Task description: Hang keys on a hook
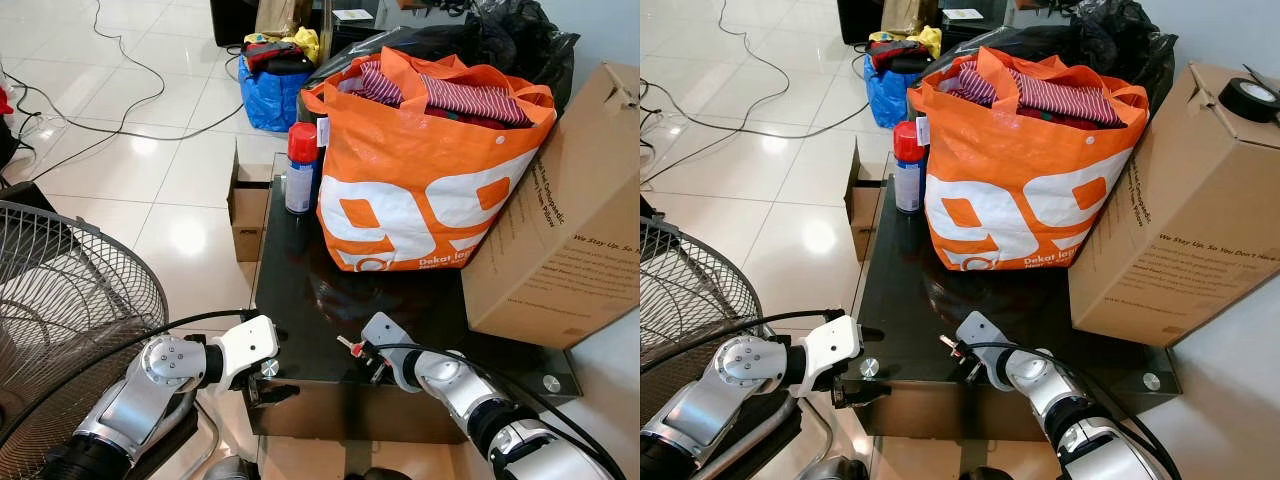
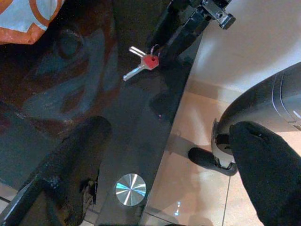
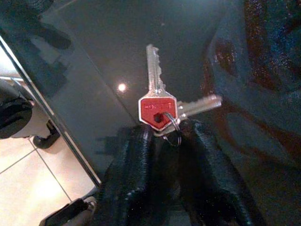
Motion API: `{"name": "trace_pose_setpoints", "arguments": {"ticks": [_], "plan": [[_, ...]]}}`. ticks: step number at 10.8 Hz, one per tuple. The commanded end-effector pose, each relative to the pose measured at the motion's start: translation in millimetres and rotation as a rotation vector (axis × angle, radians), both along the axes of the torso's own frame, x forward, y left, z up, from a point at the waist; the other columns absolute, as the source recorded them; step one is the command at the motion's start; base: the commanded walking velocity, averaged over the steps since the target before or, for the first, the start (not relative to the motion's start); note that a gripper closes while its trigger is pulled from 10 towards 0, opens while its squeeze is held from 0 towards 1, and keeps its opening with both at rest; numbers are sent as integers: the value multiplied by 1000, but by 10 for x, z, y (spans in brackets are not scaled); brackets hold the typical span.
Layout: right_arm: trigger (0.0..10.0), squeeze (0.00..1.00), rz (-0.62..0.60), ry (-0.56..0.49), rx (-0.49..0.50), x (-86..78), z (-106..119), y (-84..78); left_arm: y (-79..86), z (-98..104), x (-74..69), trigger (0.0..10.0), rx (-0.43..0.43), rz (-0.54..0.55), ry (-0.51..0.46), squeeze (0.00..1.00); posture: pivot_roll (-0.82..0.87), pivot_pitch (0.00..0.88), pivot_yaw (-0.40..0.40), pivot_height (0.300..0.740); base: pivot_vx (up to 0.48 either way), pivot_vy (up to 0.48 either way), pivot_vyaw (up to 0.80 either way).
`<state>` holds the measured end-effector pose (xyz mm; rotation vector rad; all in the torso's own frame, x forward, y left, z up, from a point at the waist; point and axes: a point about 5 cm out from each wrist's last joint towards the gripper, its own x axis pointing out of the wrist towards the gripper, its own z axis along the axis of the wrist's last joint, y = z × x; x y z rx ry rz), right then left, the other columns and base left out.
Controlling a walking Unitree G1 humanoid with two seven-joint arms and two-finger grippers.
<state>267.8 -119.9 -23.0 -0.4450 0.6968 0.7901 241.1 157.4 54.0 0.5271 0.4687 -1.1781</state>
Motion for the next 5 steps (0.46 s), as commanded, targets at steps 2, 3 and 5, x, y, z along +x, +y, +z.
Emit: {"name": "trace_pose_setpoints", "arguments": {"ticks": [2,3,5], "plan": [[0,0,-15,23,-37,-29,-42,-86,0,19,13,10000,3,-9,-5,247,3,94,-97,740,0,0,0],[0,0,-13,25,-38,-37,-49,-89,-7,21,17,10000,2,-9,-7,247,2,94,-97,740,0,0,0],[0,0,-10,26,-39,-39,-51,-91,-16,23,18,10000,2,-10,-9,247,3,93,-97,740,0,0,0]]}}
